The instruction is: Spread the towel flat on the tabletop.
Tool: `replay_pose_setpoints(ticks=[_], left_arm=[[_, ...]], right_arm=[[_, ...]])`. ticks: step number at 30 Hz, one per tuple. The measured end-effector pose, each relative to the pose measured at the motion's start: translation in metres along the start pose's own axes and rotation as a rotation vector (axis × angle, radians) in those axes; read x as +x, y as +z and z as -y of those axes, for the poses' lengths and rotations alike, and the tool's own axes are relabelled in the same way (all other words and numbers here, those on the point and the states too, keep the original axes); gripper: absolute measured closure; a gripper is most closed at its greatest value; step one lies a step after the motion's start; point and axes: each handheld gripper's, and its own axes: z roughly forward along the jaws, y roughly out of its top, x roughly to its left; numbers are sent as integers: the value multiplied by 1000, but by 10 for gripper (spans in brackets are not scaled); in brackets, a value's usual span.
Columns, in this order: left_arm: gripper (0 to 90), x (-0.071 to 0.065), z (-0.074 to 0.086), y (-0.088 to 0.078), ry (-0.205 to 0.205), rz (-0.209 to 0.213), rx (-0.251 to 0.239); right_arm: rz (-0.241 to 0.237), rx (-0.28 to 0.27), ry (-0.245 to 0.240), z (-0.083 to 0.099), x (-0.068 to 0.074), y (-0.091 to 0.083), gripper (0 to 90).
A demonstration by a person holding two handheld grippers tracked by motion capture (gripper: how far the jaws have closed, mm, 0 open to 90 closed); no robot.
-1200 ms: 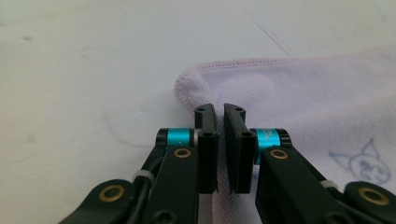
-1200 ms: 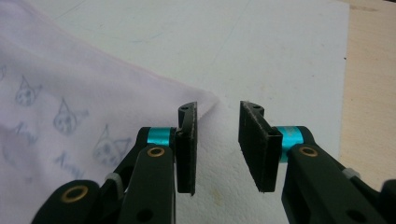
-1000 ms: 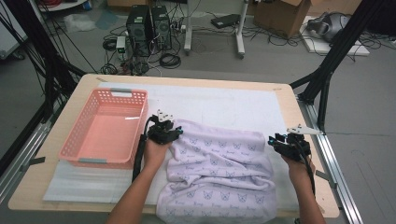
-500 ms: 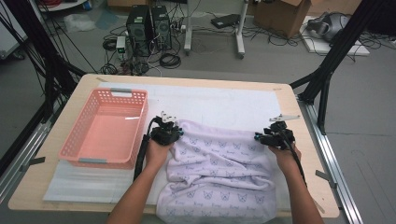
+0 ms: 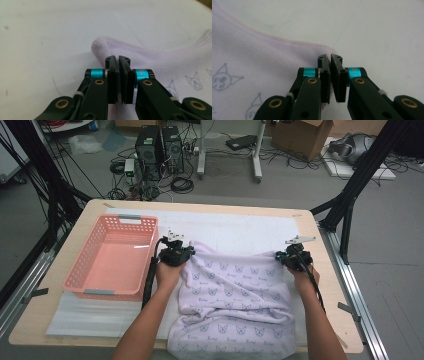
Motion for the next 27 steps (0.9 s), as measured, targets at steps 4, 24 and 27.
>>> replay_pose_setpoints(ticks=[4,24,27], left_arm=[[856,4,-9,13,-25,-19,-13],[595,11,-9,9,-13,33,51],[563,2,-6,4,-3,70,37]], right_arm=[[59,-79,30,-12,-13,4,861],[50,-120,143,-32,-20,11,685],[1,-103,140,-21,-18,0,684]])
